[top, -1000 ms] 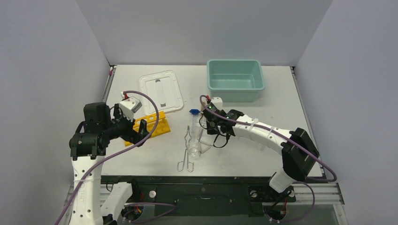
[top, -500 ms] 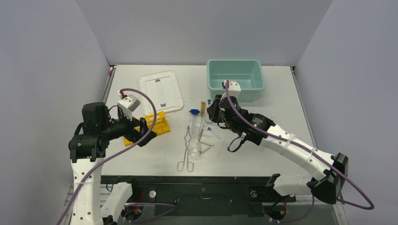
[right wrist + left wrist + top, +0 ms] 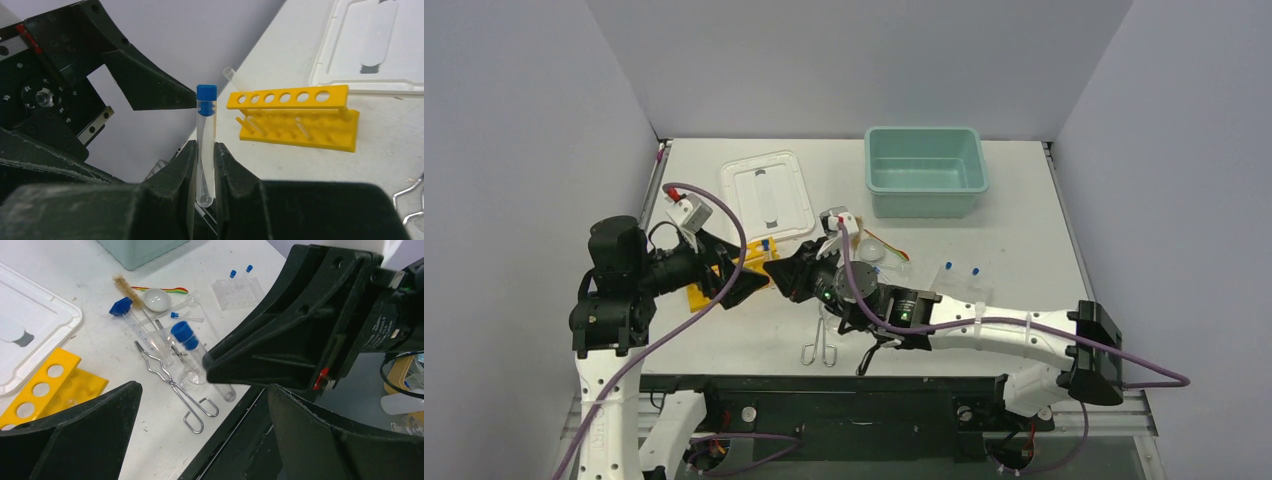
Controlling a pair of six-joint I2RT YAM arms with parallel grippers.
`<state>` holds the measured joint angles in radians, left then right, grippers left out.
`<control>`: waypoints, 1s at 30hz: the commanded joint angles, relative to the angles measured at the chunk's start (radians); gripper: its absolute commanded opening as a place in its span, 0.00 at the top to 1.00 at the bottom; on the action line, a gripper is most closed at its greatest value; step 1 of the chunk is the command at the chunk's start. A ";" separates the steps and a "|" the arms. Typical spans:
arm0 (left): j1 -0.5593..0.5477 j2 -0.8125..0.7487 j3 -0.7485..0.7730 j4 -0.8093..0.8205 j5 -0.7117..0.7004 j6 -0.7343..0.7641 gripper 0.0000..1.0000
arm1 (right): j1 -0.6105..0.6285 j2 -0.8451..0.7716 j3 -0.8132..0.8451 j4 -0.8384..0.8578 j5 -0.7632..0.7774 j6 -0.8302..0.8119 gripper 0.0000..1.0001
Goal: Organize the chemistry lab equipment
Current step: Pick up the test tube at the center of the board.
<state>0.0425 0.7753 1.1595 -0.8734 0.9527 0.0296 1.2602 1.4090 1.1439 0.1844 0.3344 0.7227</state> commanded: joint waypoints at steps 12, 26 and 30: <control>0.000 -0.044 -0.030 -0.050 0.101 0.054 0.16 | 0.061 0.039 0.044 0.275 0.073 0.006 1.00; -0.001 -0.059 -0.056 -0.115 0.102 0.123 0.11 | 0.023 0.010 0.058 0.254 0.081 -0.007 1.00; -0.001 -0.070 -0.041 -0.147 0.115 0.158 0.04 | 0.000 0.017 0.070 0.228 0.068 0.000 1.00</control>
<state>0.0425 0.7223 1.1175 -0.9192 1.0336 0.1169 1.3060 1.4700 1.1465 0.3084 0.3695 0.7124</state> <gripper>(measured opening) 0.932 0.113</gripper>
